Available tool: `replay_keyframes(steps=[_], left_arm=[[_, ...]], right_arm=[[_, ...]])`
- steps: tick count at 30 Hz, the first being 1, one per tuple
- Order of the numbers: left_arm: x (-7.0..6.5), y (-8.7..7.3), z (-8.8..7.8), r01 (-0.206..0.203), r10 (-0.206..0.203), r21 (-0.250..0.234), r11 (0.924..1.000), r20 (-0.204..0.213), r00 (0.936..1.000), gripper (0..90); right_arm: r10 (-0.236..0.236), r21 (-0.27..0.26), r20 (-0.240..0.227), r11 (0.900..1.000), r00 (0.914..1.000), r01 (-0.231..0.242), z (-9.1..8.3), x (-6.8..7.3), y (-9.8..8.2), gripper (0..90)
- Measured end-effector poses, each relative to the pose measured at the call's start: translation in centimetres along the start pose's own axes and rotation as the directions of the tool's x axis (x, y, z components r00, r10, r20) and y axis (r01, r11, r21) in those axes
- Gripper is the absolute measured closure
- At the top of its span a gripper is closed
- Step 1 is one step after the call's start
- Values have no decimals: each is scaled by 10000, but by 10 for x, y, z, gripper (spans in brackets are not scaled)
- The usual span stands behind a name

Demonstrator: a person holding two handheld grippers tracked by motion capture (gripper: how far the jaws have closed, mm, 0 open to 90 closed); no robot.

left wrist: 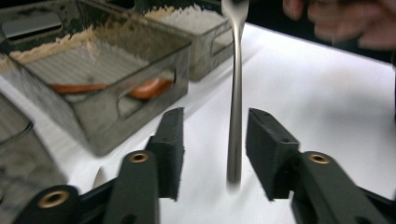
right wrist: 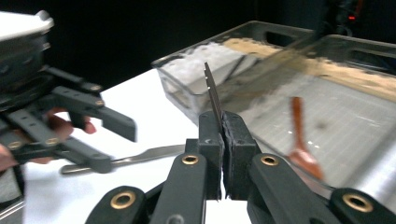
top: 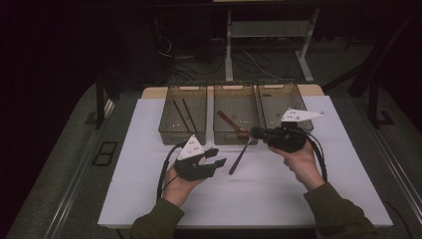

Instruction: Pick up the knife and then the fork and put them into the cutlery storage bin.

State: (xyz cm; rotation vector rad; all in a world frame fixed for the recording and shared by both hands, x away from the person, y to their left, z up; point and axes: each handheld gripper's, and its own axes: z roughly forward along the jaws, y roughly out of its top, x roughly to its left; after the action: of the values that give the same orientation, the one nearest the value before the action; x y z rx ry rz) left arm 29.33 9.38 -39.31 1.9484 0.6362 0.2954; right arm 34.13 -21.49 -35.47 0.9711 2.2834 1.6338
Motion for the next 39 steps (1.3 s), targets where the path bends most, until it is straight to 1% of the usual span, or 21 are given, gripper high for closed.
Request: replay_keyframes(steps=[2, 4, 8, 12, 15, 18, 19, 22, 25, 26, 29, 30, 31, 34, 35, 37, 39], left_arm=[[4, -6, -5, -54, 54, 177, 9998, 42, 10000, 493], [8, -12, -10, -9, 7, 255, 9997, 72, 10000, 471], [17, -24, -23, 345, -346, 149, 9993, 38, 9994, 430], [24, -35, -35, 482, -482, 101, 9988, 39, 9988, 382], [25, -44, -42, 483, -484, 163, 9987, 34, 9988, 331], [27, -51, -48, 518, -518, 113, 9986, 48, 9986, 269], [28, -53, -50, 573, -575, 147, 9982, 95, 9983, 253], [28, -57, -54, 747, -747, -25, 9972, 174, 9971, 191], [28, -60, -54, 713, -713, 9, 9975, 176, 9973, 132], [28, -60, -53, 719, -719, 7, 9974, 150, 9973, 124], [27, -59, -52, 718, -718, 10, 9974, 97, 9974, 81], [27, -59, -51, 671, -671, 29, 9977, 92, 9977, 68], [27, -59, -51, 653, -654, 82, 9978, 64, 9978, 53], [27, -60, -50, 657, -656, 143, 9977, -72, 9978, 7], [27, -60, -49, 625, -623, 188, 9979, -131, 9980, 1], [27, -60, -49, 638, -636, 215, 9977, -120, 9979, 0], [27, -60, -49, 640, -638, 226, 9977, -106, 9979, 0]], right_arm=[[104, 54, 175, 9999, 9998, -105, -7, -11, 2, 860], [203, -9, 362, 9998, 9991, -203, -14, -21, 5, 860], [379, -78, 701, 9993, 9968, -375, -30, -44, 13, 860], [531, -203, 1141, 9985, 9920, -511, -49, -64, 26, 860], [674, -355, 1464, 9974, 9869, -628, -63, -80, 35, 861], [861, -594, 1778, 9953, 9803, -767, -75, -94, 45, 861], [953, -664, 1870, 9942, 9777, -842, -79, -98, 47, 861], [1150, -771, 2170, 9919, 9694, -1004, -85, -111, 53, 861], [1176, -676, 2519, 9923, 9606, -1038, -84, -123, 55, 860], [1285, -639, 2608, 9912, 9568, -1157, -83, -127, 55, 861], [1422, -521, 2867, 9898, 9474, -1328, -77, -139, 53, 860], [1454, -520, 2908, 9893, 9457, -1361, -75, -143, 52, 860], [1599, -436, 2948, 9871, 9421, -1539, -71, -148, 50, 860], [1781, -58, 2934, 9828, 9393, -1846, -59, -156, 44, 860], [1823, 47, 2908, 9814, 9393, -1919, -54, -158, 41, 860], [1898, 191, 2888, 9788, 9384, -2038, -47, -160, 38, 860], [1950, 356, 2821, 9763, 9393, -2134, -40, -161, 35, 860]])
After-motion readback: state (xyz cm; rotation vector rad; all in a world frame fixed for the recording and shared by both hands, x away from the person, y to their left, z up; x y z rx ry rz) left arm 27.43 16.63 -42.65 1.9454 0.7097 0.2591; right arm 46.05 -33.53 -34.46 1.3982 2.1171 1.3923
